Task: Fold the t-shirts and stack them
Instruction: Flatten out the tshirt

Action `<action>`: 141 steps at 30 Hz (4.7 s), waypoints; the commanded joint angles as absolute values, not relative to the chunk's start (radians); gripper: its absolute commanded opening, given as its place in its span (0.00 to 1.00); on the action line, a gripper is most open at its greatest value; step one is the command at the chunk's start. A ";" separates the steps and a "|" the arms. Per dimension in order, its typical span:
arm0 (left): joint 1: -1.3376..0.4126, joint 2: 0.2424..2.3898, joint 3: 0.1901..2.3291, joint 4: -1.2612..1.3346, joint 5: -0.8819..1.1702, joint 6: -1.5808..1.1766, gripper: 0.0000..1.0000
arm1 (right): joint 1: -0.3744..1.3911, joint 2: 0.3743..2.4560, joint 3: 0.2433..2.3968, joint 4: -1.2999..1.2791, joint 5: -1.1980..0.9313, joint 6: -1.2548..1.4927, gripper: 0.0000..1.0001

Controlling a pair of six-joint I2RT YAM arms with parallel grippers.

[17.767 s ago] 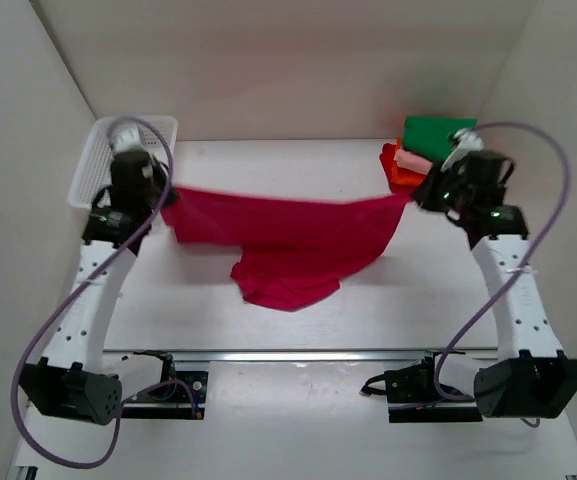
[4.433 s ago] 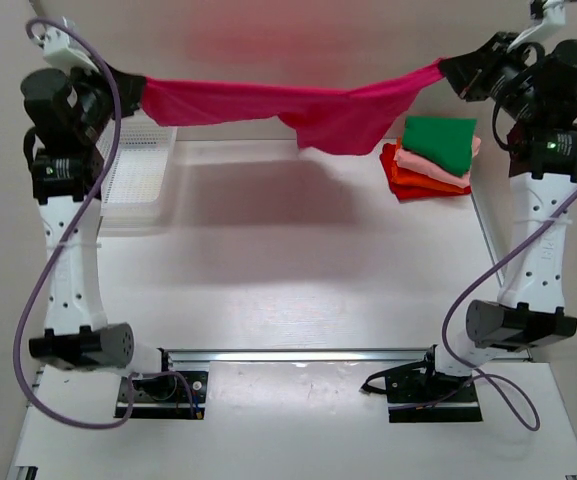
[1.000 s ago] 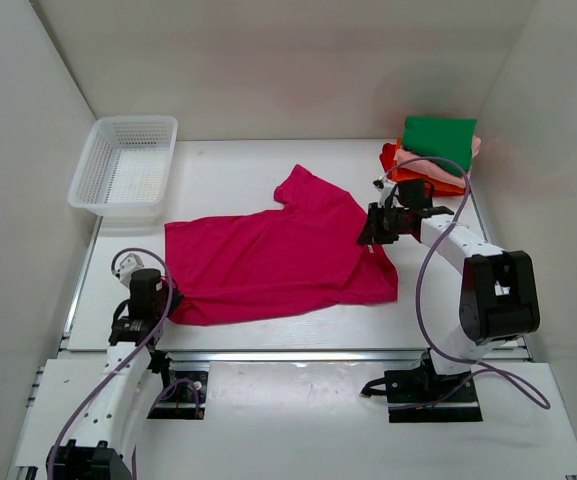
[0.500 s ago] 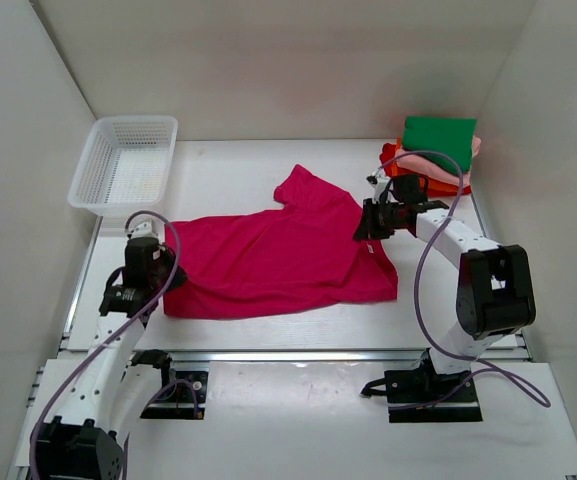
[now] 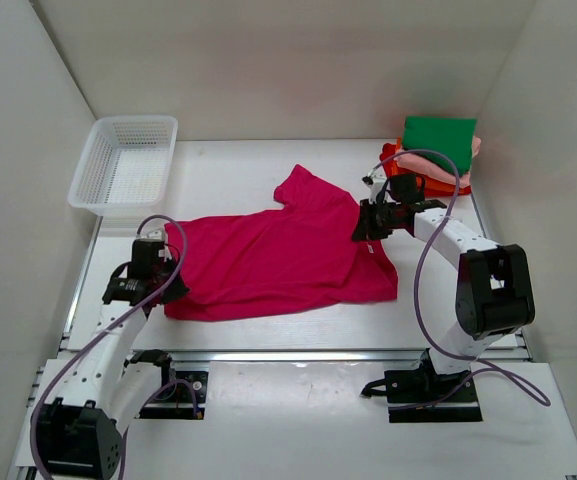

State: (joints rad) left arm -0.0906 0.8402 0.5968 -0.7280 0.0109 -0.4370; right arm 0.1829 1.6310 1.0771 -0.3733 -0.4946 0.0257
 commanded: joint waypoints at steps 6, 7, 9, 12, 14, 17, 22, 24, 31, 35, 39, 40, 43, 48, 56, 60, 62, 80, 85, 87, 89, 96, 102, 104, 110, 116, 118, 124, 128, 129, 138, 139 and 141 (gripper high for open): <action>-0.061 0.945 0.568 -0.664 -0.116 -0.443 0.00 | 0.170 1.629 1.104 -0.342 -0.485 0.011 0.01; -0.054 0.949 0.561 -0.646 -0.118 -0.446 0.00 | 0.164 1.632 1.095 -0.336 -0.486 0.009 0.00; -0.054 0.965 0.554 -0.602 -0.132 -0.448 0.00 | 0.153 1.632 1.092 -0.334 -0.485 0.018 0.00; -0.052 0.979 0.566 -0.566 -0.147 -0.443 0.02 | 0.135 1.646 1.092 -0.318 -0.488 0.032 0.00; -0.037 0.979 0.581 -0.522 -0.152 -0.439 0.11 | 0.130 1.640 1.097 -0.318 -0.497 0.037 0.01; 0.000 0.992 0.632 -0.482 -0.170 -0.416 0.39 | 0.127 1.658 1.103 -0.315 -0.491 0.037 0.00; -0.014 1.094 0.745 -0.596 -0.203 -0.333 0.59 | 0.130 1.677 1.115 -0.310 -0.489 0.043 0.00; -0.006 1.088 0.749 -0.638 -0.163 -0.307 0.61 | 0.127 1.686 1.117 -0.311 -0.491 0.042 0.00; -0.025 1.052 0.738 -0.693 -0.074 -0.183 0.41 | 0.110 1.723 1.144 -0.328 -0.491 0.044 0.00; -0.041 1.126 0.755 -0.724 -0.055 -0.161 0.48 | 0.084 1.747 1.180 -0.328 -0.508 0.063 0.00; -0.057 1.173 0.769 -0.738 -0.058 -0.158 0.49 | 0.077 1.799 1.233 -0.334 -0.515 0.054 0.00; -0.054 1.167 0.775 -0.738 -0.057 -0.161 0.49 | 0.078 1.805 1.249 -0.345 -0.518 0.049 0.00; -0.025 1.128 0.761 -0.719 -0.071 -0.170 0.50 | 0.075 1.812 1.252 -0.339 -0.517 0.054 0.18; -0.032 1.077 0.769 -0.594 -0.071 -0.219 0.56 | 0.083 1.802 1.282 -0.293 -0.486 0.045 0.46; -0.087 1.313 0.831 -0.382 -0.051 -0.297 0.53 | 0.173 1.897 1.393 -0.324 -0.258 -0.061 0.50; -0.095 1.423 0.867 -0.290 -0.087 -0.345 0.51 | 0.213 1.910 1.393 -0.304 -0.247 -0.090 0.48; -0.106 1.477 0.899 -0.278 -0.135 -0.348 0.51 | 0.235 1.922 1.396 -0.301 -0.245 -0.097 0.47; -0.115 1.998 1.385 -0.429 -0.169 -0.325 0.47 | 0.163 2.066 1.460 -0.437 -0.016 0.070 0.45; -0.117 2.136 1.596 -0.511 -0.149 -0.328 0.45 | 0.167 2.091 1.508 -0.459 0.044 0.069 0.46; -0.112 2.189 1.719 -0.540 -0.129 -0.322 0.44 | 0.164 2.106 1.529 -0.475 0.054 0.074 0.45; -0.112 2.236 1.797 -0.575 -0.115 -0.316 0.43 | 0.173 2.121 1.560 -0.480 0.052 0.081 0.46; -0.118 2.344 2.098 -0.618 -0.083 -0.304 0.40 | 0.203 2.134 1.687 -0.521 0.090 0.095 0.50; -0.091 1.958 1.704 -0.420 -0.098 -0.288 0.43 | 0.213 1.944 1.586 -0.450 0.040 0.064 0.65; -0.054 1.756 1.481 -0.376 -0.017 -0.302 0.44 | 0.195 1.872 1.557 -0.404 -0.018 0.049 0.69; -0.093 1.464 1.127 -0.525 -0.023 -0.250 0.41 | 0.218 1.737 1.482 -0.410 -0.046 0.018 0.69; -0.084 1.303 0.816 -0.480 -0.012 -0.291 0.32 | 0.232 1.608 1.304 -0.368 -0.120 0.061 0.69; -0.084 1.290 0.784 -0.486 -0.044 -0.290 0.34 | 0.245 1.586 1.254 -0.354 -0.127 0.069 0.68; -0.098 1.284 0.730 -0.424 -0.098 -0.298 0.43 | 0.239 1.548 1.189 -0.328 -0.166 0.087 0.68; -0.107 1.259 0.697 -0.376 -0.121 -0.285 0.44 | 0.230 1.546 1.170 -0.324 -0.178 0.084 0.67; -0.107 1.261 0.687 -0.361 -0.124 -0.287 0.44 | 0.227 1.546 1.164 -0.325 -0.181 0.089 0.67; -0.101 1.361 0.692 -0.328 -0.118 -0.241 0.47 | 0.218 1.566 1.169 -0.325 -0.203 0.095 0.66; -0.106 1.367 0.693 -0.321 -0.118 -0.233 0.47 | 0.224 1.566 1.170 -0.315 -0.210 0.092 0.65; -0.104 1.393 0.696 -0.321 -0.127 -0.230 0.47 | 0.222 1.569 1.169 -0.313 -0.212 0.095 0.65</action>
